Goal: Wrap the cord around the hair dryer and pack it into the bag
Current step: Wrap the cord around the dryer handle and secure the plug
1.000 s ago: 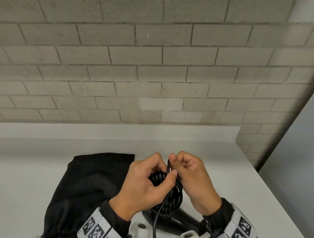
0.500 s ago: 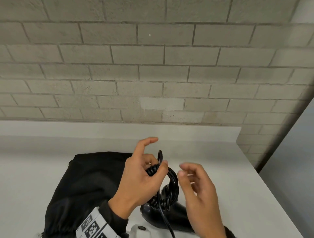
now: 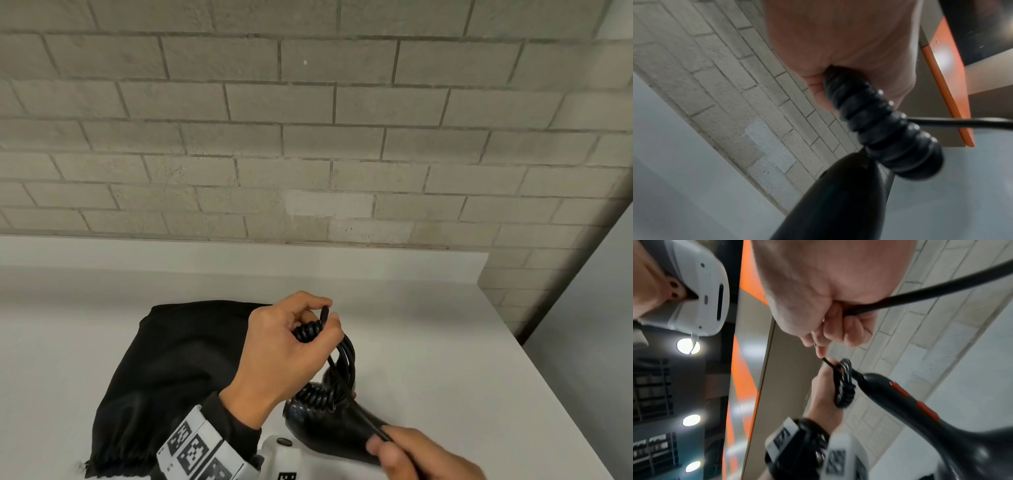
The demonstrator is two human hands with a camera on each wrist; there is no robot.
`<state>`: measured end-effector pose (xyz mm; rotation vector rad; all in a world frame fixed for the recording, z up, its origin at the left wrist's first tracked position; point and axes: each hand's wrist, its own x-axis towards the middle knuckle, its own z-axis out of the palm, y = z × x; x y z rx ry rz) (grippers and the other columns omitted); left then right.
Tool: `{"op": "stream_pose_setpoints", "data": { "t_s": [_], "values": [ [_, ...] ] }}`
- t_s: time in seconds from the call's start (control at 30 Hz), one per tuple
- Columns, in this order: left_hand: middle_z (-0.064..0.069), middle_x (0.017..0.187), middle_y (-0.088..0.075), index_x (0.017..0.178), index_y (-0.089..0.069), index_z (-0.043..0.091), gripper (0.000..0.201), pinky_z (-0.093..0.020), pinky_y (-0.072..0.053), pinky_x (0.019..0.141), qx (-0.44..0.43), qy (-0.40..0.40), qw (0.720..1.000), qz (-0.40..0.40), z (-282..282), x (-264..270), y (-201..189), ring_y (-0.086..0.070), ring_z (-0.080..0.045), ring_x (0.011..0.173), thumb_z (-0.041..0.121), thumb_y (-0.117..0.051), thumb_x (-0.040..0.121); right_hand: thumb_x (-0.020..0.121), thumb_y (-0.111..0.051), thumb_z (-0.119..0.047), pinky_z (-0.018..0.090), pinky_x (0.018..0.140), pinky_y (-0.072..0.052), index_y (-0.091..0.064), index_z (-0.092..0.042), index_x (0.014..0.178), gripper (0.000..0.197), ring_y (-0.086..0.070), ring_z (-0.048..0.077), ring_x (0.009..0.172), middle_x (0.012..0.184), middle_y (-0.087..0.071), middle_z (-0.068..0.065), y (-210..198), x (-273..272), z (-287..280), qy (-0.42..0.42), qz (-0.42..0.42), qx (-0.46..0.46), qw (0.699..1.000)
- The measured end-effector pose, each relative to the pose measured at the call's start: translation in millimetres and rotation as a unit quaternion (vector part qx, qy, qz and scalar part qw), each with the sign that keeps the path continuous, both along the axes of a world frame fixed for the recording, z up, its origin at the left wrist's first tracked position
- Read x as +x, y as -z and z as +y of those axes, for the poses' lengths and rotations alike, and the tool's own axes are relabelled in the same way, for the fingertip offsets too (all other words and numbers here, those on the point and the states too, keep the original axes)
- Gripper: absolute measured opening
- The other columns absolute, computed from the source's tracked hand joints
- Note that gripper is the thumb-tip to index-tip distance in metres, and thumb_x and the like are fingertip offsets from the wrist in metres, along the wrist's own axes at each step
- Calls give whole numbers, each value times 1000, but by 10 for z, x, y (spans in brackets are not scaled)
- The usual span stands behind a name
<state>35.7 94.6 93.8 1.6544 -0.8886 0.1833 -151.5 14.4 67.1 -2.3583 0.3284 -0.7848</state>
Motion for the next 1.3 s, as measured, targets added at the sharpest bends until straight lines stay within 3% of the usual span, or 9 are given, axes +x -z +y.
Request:
{"op": "stream_pose_setpoints", "data": {
  "t_s": [0.2, 0.3, 0.43, 0.6, 0.77, 0.93, 1.07, 1.17, 1.3],
  "values": [
    [9, 53, -59, 67, -68, 17, 28, -11, -40, 54, 36, 32, 996, -70, -47, -78, -42, -56, -11, 50, 40, -69, 83, 95, -37, -62, 0, 52, -40, -61, -47, 67, 39, -54, -11, 52, 58, -59, -22, -571, -109, -185, -30, -92, -18, 995],
    [10, 51, -54, 60, -63, 19, 38, -11, -38, 53, 68, 44, 993, -86, -51, -85, -90, -54, -10, 50, 49, -69, 83, 82, -51, -72, 18, 35, -31, -70, -35, 71, 43, -39, 2, 36, 45, -48, -14, -706, -77, -156, -37, -167, 119, 978],
    [5, 48, -55, 57, -65, 18, 53, -22, -41, 48, 111, 77, 986, -99, -6, -102, -140, -54, -15, 49, 62, -61, 86, 76, -59, -72, 30, 35, -22, -71, -24, 73, 50, -30, 29, 40, 43, -37, 9, -876, 46, -283, -34, -206, 183, 961],
    [8, 61, -66, 75, -77, 22, 62, -22, -44, 53, 154, 114, 980, -61, 49, -83, -160, -59, -12, 57, 76, -46, 84, 81, -57, -56, 34, 41, -26, -69, -18, 76, 40, -29, 18, 45, 46, -33, 0, -946, 171, -547, -37, -185, 198, 962],
    [10, 82, -68, 98, -69, 29, 33, -16, -39, 49, 109, 213, 964, 112, 104, -125, -188, -51, -5, 45, 59, -58, 87, 79, -57, -57, 26, 46, -28, -68, -14, 76, 44, -28, 16, 48, 49, -31, -7, -858, 234, -672, -17, -174, 246, 953],
    [6, 96, -67, 90, -64, 32, 45, -25, -44, 55, 152, 254, 943, 155, 195, -116, -197, -50, -17, 51, 22, -95, 59, 79, -58, -57, 23, 45, -29, -68, -12, 77, 46, -26, 13, 47, 48, -30, -9, -781, 244, -724, -10, -168, 281, 945],
    [8, 89, -71, 90, -71, 28, 43, -18, -47, 61, 148, 263, 936, 178, 214, -140, -212, -60, -7, 57, 12, -95, 58, 79, -58, -58, 23, 45, -29, -68, -12, 76, 47, -26, 13, 47, 49, -29, -10, -737, 258, -747, -12, -167, 294, 941],
    [2, 95, -76, 92, -75, 30, 41, -27, -56, 83, 149, 262, 940, 160, 214, -167, -229, -73, -13, 86, 15, -94, 60, 79, -59, -58, 25, 46, -26, -68, -11, 77, 47, -24, 13, 48, 50, -28, -10, -699, 273, -781, -8, -171, 309, 936],
    [2, 88, -74, 85, -73, 27, 41, -21, -50, 66, 159, 263, 938, 162, 217, -242, -264, -68, -12, 71, 16, -97, 55, 78, -61, -58, 24, 45, -25, -68, -11, 76, 48, -23, 12, 47, 50, -28, -11, -680, 287, -795, -6, -177, 316, 932]
  ]
}}
